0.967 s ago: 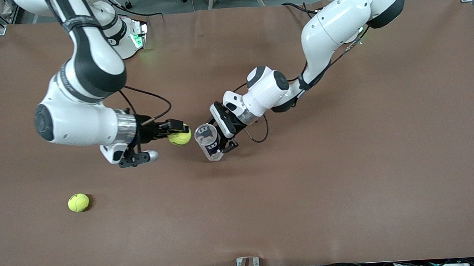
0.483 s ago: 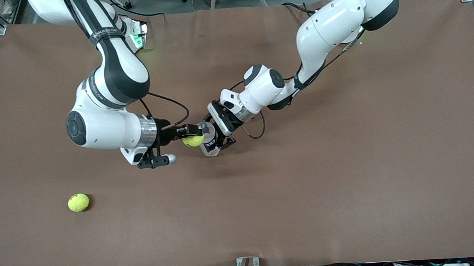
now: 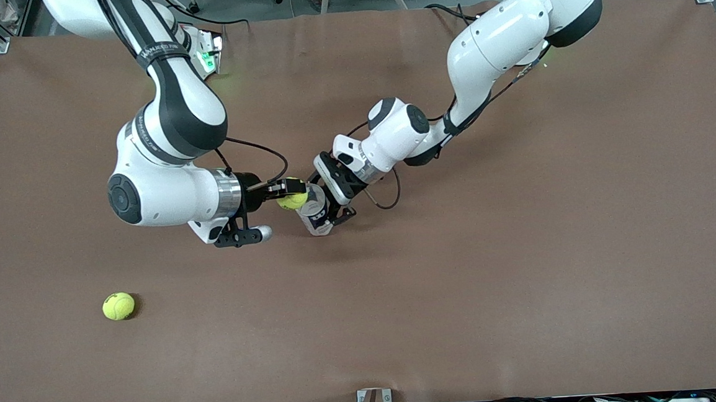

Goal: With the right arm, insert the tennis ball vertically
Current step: 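Open the right gripper to drop the ball into the can, then move the right gripper to the second tennis ball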

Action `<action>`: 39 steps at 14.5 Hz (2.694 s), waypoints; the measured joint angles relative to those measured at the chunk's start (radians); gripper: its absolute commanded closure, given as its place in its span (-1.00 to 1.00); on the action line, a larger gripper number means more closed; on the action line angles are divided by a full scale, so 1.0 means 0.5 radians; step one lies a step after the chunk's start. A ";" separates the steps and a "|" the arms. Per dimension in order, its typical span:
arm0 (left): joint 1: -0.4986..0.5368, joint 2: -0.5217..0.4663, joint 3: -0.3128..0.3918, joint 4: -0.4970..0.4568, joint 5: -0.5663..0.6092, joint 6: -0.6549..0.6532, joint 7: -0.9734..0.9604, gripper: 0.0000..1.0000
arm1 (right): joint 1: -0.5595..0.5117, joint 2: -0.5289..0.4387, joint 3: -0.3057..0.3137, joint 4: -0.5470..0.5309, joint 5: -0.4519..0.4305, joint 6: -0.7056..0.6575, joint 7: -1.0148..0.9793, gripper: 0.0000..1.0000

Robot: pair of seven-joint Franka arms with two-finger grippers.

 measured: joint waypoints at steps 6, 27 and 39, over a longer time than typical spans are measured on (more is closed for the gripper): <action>-0.031 -0.001 0.015 0.001 0.000 0.012 0.000 -0.45 | 0.049 0.068 0.000 -0.001 -0.001 0.065 0.004 0.51; -0.087 -0.007 0.069 0.012 0.000 0.037 0.000 -0.53 | -0.449 0.238 -0.281 0.027 -0.747 0.198 -0.557 -1.00; -0.089 -0.007 0.071 0.013 0.000 0.037 0.000 -0.53 | -0.707 0.634 -0.282 0.213 -1.194 0.852 -1.396 -1.00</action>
